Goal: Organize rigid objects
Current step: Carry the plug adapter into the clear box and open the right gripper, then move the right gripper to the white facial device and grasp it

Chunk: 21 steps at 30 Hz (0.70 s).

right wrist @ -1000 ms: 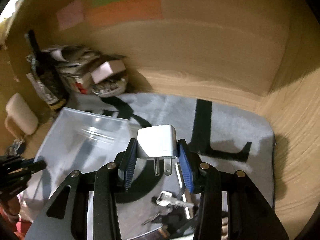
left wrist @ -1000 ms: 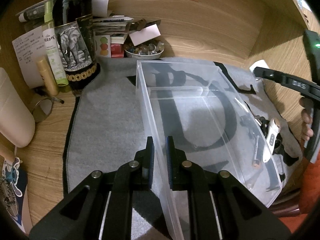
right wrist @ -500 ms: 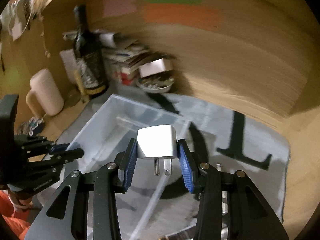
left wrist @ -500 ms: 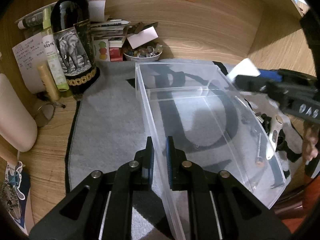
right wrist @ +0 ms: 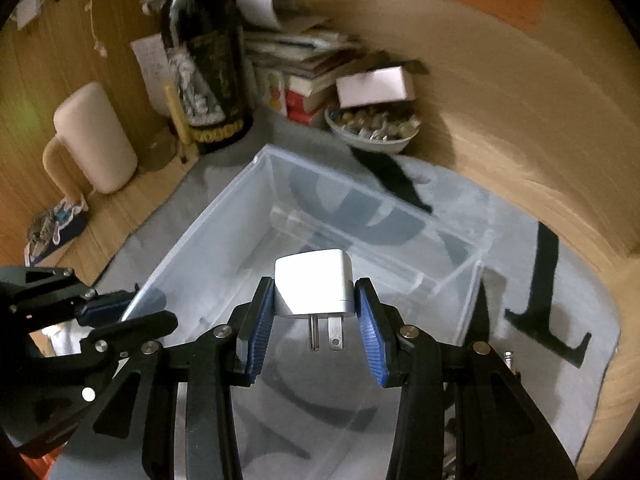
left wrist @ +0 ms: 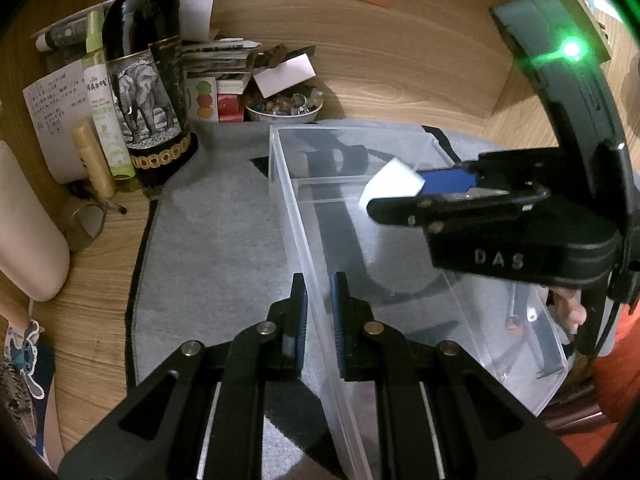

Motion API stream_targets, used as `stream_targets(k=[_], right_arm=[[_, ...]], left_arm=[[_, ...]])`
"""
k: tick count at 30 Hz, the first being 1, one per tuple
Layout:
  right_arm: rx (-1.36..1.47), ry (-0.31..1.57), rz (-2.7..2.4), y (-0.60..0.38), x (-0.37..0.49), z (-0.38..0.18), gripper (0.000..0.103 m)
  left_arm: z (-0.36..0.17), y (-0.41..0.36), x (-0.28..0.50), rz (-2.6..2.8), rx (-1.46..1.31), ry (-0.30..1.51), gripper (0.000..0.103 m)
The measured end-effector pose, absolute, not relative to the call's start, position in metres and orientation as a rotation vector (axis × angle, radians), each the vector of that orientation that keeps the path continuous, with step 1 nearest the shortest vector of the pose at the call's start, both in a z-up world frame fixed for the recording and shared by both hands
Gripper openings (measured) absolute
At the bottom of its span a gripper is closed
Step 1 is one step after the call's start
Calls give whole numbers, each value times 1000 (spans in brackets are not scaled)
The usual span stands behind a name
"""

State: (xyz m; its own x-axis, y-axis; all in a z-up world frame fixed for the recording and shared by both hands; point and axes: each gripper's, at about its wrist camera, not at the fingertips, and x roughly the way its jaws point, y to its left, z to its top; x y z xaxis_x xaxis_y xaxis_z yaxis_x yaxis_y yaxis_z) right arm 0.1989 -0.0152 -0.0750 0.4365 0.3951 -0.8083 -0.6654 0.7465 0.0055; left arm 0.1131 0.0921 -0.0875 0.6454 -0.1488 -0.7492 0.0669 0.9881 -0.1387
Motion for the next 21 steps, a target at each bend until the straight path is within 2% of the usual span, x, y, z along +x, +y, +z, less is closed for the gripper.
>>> stream_targets(k=[3, 6, 11, 15, 21], right_arm=[[-337, 909, 681, -16, 196, -76, 39], [-341, 879, 661, -22, 190, -70, 50], [-334, 793, 619, -42, 177, -53, 62], [-316, 716, 525, -69, 168, -40, 75], [-271, 695, 369, -120, 153, -31, 78]], left_arm=[[-87, 91, 113, -123, -95, 860, 12], [-87, 91, 112, -118, -87, 860, 12], [-88, 90, 112, -114, -88, 862, 12], [-88, 89, 112, -108, -79, 859, 12], [-88, 87, 112, -102, -70, 855, 12]])
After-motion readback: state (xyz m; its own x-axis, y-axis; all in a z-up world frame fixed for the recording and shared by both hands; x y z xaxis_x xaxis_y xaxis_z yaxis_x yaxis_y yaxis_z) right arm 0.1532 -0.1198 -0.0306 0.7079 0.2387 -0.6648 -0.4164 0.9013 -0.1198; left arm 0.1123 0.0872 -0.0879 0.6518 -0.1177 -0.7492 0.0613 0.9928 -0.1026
